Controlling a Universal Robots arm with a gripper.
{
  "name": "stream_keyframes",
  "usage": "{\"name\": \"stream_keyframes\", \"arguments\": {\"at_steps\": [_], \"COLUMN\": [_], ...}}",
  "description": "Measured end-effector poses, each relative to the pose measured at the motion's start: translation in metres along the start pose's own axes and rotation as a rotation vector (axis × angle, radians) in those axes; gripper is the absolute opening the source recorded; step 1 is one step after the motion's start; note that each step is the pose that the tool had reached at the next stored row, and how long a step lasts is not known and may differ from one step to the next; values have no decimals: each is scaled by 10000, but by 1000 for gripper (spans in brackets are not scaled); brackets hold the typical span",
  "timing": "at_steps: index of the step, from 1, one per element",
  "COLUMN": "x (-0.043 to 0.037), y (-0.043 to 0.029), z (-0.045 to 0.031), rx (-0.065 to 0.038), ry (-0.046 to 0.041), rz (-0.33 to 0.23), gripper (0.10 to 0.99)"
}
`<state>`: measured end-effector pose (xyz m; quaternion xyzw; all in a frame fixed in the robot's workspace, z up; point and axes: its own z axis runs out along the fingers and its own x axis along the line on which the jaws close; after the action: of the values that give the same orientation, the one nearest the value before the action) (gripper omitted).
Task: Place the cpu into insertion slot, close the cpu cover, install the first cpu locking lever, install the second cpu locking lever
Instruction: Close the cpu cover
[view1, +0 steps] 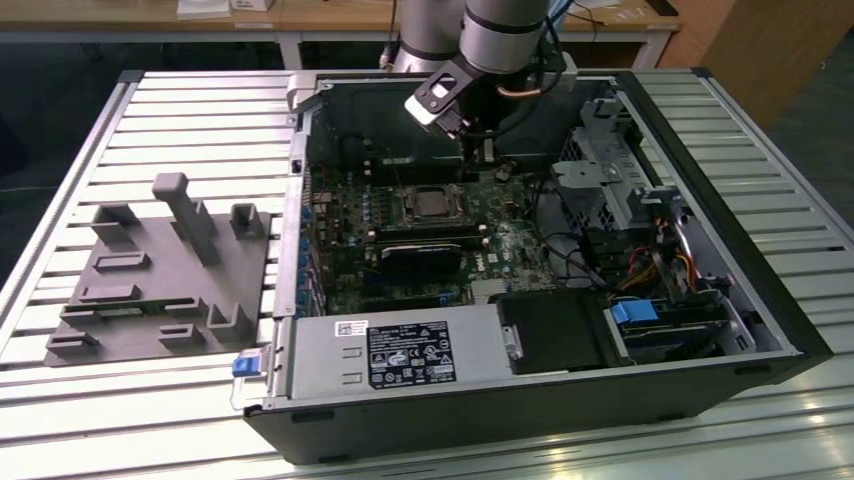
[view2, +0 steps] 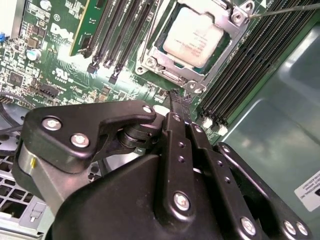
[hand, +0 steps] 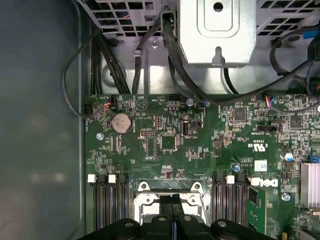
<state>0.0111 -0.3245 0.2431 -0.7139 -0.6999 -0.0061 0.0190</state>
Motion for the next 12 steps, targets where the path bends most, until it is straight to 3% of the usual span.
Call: {"name": "stream_keyframes", "arguments": {"at_steps": [5,12], "x": [0,-3], "y": [-30,-154], "z": [1,7], "rx": [-29,-169], "ry": [1,6], "rz": [-1,-6], "gripper": [106,106]}}
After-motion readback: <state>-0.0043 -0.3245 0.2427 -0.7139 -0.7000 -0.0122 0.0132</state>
